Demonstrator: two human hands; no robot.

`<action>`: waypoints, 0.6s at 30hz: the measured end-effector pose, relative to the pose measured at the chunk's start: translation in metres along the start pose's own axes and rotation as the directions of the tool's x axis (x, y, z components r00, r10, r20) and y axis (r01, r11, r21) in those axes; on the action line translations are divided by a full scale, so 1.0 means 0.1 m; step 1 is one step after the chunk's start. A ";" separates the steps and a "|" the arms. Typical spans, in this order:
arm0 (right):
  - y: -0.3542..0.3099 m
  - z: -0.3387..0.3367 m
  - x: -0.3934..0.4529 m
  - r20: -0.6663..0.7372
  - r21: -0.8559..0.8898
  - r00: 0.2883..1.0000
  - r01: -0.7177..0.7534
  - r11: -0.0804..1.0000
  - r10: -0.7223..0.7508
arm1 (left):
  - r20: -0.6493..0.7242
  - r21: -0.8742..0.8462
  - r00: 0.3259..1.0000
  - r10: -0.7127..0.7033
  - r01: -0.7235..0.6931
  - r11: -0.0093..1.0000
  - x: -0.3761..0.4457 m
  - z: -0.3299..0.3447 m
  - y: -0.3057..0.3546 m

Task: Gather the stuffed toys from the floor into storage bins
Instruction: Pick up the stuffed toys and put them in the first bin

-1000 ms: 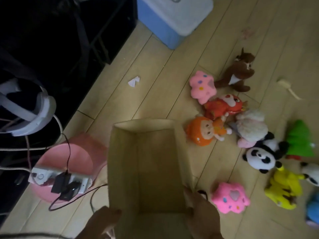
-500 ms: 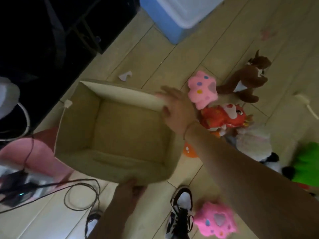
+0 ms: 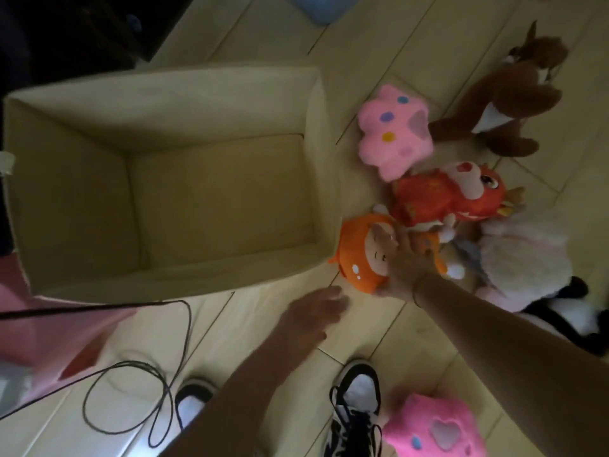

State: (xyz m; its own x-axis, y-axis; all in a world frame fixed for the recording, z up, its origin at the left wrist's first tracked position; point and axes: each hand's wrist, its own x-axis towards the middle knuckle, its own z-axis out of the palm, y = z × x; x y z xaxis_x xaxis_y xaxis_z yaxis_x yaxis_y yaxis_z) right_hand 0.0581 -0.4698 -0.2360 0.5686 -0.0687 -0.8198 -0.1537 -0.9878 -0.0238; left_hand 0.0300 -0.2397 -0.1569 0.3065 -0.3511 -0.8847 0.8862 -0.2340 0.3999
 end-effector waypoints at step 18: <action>-1.33 -0.89 -2.11 -0.535 0.697 0.845 0.431 0.573 0.015 | -0.580 -0.035 0.707 0.404 -0.517 0.855 -1.44 -0.45 1.43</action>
State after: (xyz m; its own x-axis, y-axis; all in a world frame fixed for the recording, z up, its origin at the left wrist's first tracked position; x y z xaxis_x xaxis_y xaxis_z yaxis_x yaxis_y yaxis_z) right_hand 0.0310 -0.3364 -0.0090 0.9102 -0.1474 -0.3871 -0.4064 -0.4985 -0.7657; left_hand 0.1284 -0.1824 0.0168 0.7761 0.1834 -0.6033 0.6117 0.0133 0.7910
